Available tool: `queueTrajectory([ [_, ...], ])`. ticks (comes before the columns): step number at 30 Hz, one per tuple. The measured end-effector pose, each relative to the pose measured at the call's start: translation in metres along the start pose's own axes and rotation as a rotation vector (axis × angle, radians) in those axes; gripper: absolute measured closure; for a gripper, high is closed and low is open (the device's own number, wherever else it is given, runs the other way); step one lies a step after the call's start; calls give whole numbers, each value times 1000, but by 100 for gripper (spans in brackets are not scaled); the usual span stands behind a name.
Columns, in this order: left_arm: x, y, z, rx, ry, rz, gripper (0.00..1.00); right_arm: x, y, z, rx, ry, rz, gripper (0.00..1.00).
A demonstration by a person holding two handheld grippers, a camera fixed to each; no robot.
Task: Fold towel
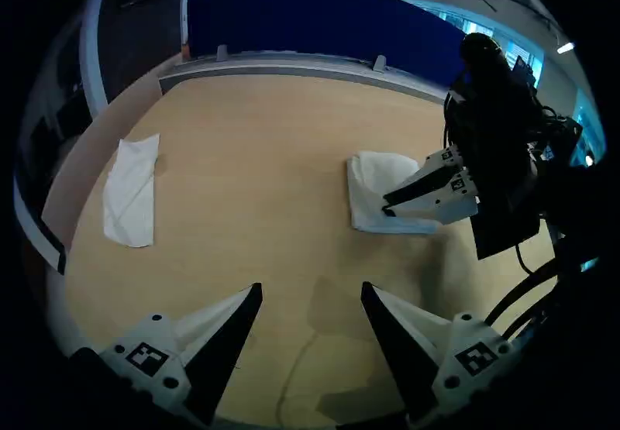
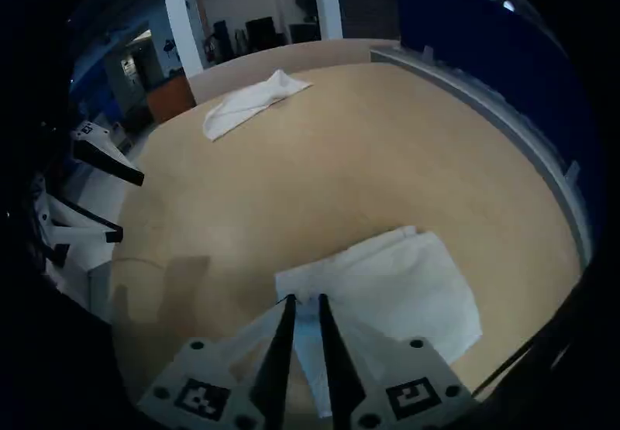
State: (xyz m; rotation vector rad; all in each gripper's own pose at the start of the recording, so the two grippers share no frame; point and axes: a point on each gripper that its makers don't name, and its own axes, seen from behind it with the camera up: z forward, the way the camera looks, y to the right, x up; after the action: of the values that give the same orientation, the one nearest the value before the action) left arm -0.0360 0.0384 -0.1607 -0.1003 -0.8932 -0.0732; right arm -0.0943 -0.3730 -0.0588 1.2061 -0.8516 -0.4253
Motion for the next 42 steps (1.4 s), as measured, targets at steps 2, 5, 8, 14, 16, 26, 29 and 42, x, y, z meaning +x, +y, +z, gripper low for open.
queueTrajectory([
  [2, 1, 1, 1, 0, -1, 4, 5, 0, -3, -6, 4, 16, 9, 57],
  [5, 2, 1, 1, 0, -2, 8, 5, -5, -3, -16, -10, 30, 26, 32],
  [8, 3, 2, 0, -1, -3, 10, 5, -14, 3, -25, -58, 39, 51, 12],
  [14, 2, 3, 1, -2, -4, 11, 5, -43, 17, -47, -187, 41, 136, 7],
  [16, 2, 3, 2, -3, -5, 12, 5, -54, 19, -53, -220, 35, 173, 7],
  [26, 2, 7, 3, -15, -8, 29, 5, -97, 11, -50, -281, -27, 282, 15],
  [29, 3, 8, 3, -16, -8, 33, 5, -100, 8, -46, -288, -34, 292, 26],
  [42, 0, 4, 3, -20, -14, 29, 5, -101, 11, -39, -319, -19, 365, 75],
])
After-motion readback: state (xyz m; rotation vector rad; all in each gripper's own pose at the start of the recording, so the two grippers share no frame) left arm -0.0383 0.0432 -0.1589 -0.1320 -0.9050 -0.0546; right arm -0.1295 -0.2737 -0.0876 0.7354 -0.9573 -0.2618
